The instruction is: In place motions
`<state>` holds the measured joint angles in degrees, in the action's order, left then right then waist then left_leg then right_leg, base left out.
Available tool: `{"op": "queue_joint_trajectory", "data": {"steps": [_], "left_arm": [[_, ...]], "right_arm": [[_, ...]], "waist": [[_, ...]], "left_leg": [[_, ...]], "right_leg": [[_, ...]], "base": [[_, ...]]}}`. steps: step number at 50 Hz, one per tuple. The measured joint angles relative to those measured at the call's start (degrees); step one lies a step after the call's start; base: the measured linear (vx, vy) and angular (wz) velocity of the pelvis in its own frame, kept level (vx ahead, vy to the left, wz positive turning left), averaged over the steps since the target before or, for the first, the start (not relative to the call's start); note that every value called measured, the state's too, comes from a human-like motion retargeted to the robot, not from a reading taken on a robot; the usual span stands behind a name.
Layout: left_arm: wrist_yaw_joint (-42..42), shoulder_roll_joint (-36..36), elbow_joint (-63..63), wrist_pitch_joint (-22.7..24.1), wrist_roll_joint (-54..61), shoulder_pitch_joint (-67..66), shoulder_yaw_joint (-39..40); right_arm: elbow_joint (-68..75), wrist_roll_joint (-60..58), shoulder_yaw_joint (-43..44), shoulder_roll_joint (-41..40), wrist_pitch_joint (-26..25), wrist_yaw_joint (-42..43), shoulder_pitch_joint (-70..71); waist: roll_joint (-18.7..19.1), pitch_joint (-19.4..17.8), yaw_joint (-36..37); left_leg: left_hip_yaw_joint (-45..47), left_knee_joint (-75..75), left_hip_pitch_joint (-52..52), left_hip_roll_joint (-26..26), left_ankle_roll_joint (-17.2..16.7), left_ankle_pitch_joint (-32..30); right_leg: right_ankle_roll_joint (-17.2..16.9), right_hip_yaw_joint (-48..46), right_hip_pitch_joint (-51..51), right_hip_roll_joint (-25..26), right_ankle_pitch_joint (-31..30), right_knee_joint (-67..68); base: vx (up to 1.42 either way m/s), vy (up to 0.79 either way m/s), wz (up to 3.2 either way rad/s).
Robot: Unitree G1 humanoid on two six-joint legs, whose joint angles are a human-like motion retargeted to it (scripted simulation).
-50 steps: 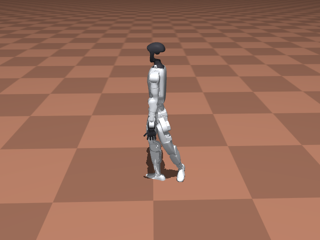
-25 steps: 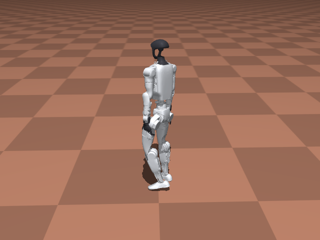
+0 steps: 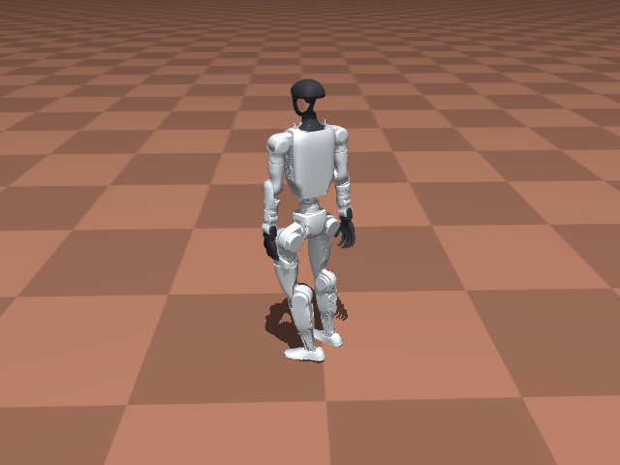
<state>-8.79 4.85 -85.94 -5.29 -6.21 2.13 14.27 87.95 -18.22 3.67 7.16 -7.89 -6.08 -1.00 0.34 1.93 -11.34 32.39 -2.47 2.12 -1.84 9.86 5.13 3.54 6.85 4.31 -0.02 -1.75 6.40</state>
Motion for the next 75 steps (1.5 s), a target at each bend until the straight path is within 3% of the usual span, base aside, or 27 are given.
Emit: {"op": "queue_joint_trajectory", "data": {"steps": [18, 32, 40, 50, 54, 67, 70, 75], "left_arm": [[0.5, -1.9, -2.3, -0.2, -2.1, -2.0, -0.3], [0.0, -1.2, -3.1, -0.4, -2.3, -2.1, 1.2], [-0.4, -0.5, -3.1, -0.8, -2.5, -0.9, 1.3], [-0.6, 0.4, -2.0, -0.5, -2.9, -1.0, 1.9], [-0.2, 0.7, -1.3, -0.6, -2.5, -1.8, 2.3], [-1.5, -0.8, 4.8, 0.4, -2.2, 0.4, -0.3], [-1.1, -1.0, 6.1, 1.3, -2.9, -0.1, -2.0], [-0.8, -0.7, 4.6, 1.3, -3.0, -1.1, -1.9]], "right_arm": [[-8.6, -2.5, -5.1, -2.8, 2.0, -2.3, 2.6], [-2.4, -3.0, -3.0, -1.4, 1.1, -1.2, 1.6], [-1.4, 1.3, 0.1, -1.5, 1.2, -1.3, 0.4], [-1.3, 0.6, -0.3, -1.0, 1.6, -1.5, -0.2], [-1.8, -0.2, -1.0, -0.7, 1.5, -2.3, 0.2], [-4.2, 1.7, 1.7, 3.9, 2.7, -3.4, 1.6], [-2.9, 2.3, 2.9, 5.1, 2.5, -3.4, 0.9], [-3.3, 0.8, 4.6, 6.0, 2.4, -2.7, -0.3]], "waist": [[0.7, 0.8, -0.8], [1.1, 1.7, 0.8], [2.3, 1.4, 0.4], [2.2, 1.1, -2.6], [1.1, 0.5, 0.4], [0.8, -4.4, 4.5], [0.0, -4.6, 7.6], [0.6, -3.9, 7.2]], "left_leg": [[1.5, -0.6, 1.8, -0.6, -1.4, 4.9], [-1.0, 1.1, 1.1, -1.4, -1.8, 6.5], [-4.7, -0.8, -2.0, 0.7, -3.3, 6.9], [-13.6, -3.8, -6.2, 1.7, -4.7, 5.5], [-14.6, -3.6, -6.1, 1.4, -5.5, 4.3], [-21.1, -5.5, -13.2, 0.1, -9.3, -1.9], [-13.1, -3.8, -13.7, 1.1, -8.0, 1.7], [14.8, -2.2, -10.6, 6.4, -17.0, 5.9]], "right_leg": [[-1.3, 1.3, -0.5, 0.0, -0.5, 0.9], [-2.1, -0.9, -0.7, -0.3, -0.3, 1.1], [-1.0, -4.0, 0.9, 0.8, 1.9, 6.2], [-6.5, 10.5, 0.0, 2.6, 0.8, 6.3], [-2.3, 4.2, -1.7, 1.7, 1.4, 4.5], [-1.2, -16.9, -5.4, -1.8, 1.4, 0.9], [-1.2, -21.3, -5.6, -3.3, 2.1, 0.7], [-2.0, -32.5, -6.3, -4.2, 3.5, -0.2]], "base": [[0.07, 0.04, -0.11], [0.02, 0.01, 0.11], [-0.02, -0.01, 0.51], [-0.06, -0.08, 1.07], [-0.08, -0.08, 0.63], [-0.15, 0.0, 1.55], [-0.07, 0.06, 1.98], [-0.02, 0.1, 2.57]]}}
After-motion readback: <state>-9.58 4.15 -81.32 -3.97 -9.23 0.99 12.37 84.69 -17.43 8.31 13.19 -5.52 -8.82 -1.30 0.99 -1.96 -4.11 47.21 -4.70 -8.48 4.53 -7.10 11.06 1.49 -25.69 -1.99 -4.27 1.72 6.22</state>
